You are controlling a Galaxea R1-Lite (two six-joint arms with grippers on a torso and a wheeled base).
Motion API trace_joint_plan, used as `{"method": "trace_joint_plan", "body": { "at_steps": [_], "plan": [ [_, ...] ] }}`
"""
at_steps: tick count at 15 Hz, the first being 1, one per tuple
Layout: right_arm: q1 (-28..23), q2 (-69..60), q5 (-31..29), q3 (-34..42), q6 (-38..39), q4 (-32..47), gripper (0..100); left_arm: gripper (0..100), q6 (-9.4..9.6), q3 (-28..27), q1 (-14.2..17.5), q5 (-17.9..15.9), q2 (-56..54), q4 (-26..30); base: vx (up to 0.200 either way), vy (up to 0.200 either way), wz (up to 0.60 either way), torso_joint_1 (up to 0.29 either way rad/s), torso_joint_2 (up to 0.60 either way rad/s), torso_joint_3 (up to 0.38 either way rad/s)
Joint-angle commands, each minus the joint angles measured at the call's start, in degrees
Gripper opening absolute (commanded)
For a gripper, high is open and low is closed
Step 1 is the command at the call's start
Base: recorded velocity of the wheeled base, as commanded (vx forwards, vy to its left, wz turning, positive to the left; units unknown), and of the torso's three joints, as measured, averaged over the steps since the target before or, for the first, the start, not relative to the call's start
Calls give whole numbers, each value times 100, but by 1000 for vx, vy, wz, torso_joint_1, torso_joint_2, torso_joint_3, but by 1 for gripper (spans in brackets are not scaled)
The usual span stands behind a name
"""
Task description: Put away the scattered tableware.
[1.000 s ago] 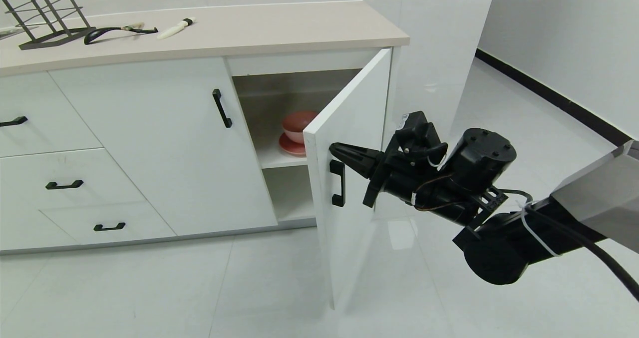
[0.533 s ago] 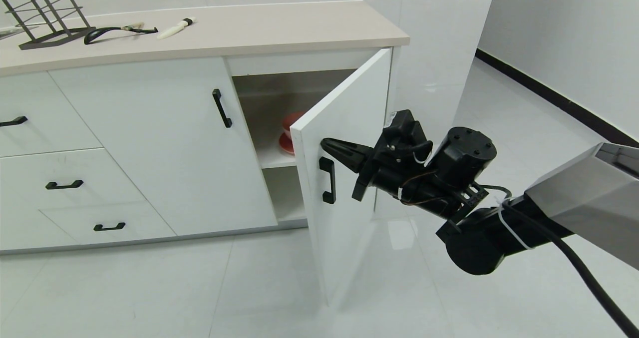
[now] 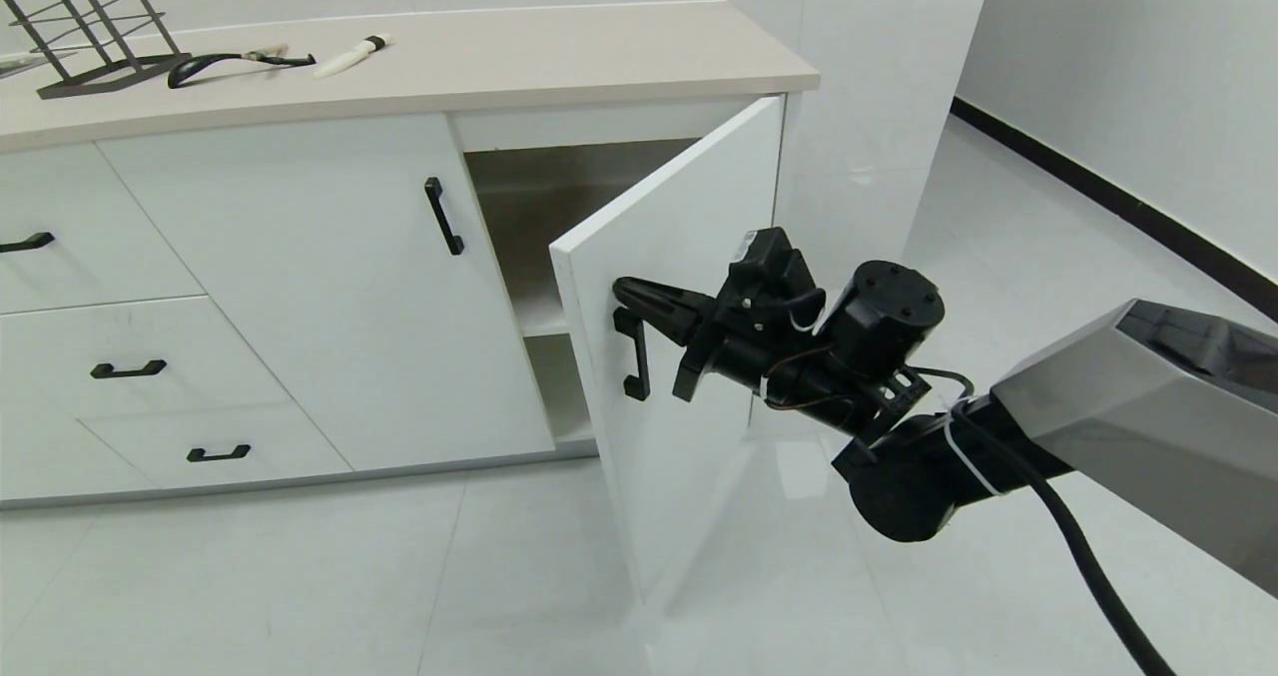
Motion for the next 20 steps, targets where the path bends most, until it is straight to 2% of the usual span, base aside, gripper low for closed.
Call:
{"method": "trace_joint_plan", "body": {
  "at_steps": [1,11,18,20],
  "plan": [
    [31,169,6,-168,3,-2,0,100,-3,0,0,1,0,-2,0,0,0,0,0,0],
    [75,617,-3,-1205,3,-2,0,100,-12,0,0,1,0,-2,0,0,0,0,0,0],
    [31,354,6,-1029,-15,-11,0,100,-12,0,0,1,0,-2,0,0,0,0,0,0],
    [66,-261,14,-291,-24,-107,0,100,-12,0,0,1,0,-2,0,0,0,0,0,0]
  ]
}}
